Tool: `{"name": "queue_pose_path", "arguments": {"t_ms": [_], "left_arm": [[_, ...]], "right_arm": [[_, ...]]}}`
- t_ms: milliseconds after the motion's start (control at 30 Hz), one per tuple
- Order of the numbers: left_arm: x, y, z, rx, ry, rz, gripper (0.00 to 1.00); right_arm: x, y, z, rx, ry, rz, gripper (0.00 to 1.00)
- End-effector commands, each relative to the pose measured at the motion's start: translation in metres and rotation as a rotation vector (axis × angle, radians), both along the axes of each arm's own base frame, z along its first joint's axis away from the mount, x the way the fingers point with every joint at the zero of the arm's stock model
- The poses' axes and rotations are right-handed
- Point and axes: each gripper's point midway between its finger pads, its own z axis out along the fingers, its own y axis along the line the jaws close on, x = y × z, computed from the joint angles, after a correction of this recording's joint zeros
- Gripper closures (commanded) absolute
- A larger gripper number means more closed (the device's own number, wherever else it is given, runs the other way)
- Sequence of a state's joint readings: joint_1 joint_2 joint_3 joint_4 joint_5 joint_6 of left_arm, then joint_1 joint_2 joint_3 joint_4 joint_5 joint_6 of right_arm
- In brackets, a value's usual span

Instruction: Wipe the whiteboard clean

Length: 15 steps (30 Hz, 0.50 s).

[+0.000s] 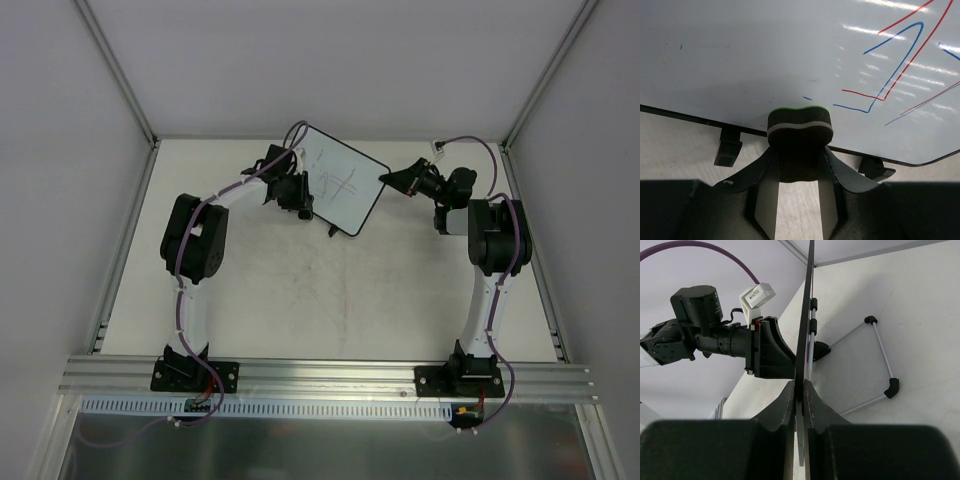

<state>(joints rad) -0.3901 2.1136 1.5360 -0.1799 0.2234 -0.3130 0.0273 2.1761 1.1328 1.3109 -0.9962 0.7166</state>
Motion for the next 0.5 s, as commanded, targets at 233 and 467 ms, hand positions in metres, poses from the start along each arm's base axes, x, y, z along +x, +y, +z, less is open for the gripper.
{"name": "queue_pose_path", "arguments": {"t_ms": [233, 467], "left_arm": [[0.059, -0.021, 0.017, -0.088, -0.03, -0.033, 1.0], [0.084, -0.034, 0.045, -0.124, -0.094, -0.053, 1.0]], "right_arm": [[-0.029, 0.015, 0.048, -0.02, -0.27, 0.123, 1.0], [-0.032, 0.018, 0.046, -0.023, -0.267, 0.147, 1.0]]}}
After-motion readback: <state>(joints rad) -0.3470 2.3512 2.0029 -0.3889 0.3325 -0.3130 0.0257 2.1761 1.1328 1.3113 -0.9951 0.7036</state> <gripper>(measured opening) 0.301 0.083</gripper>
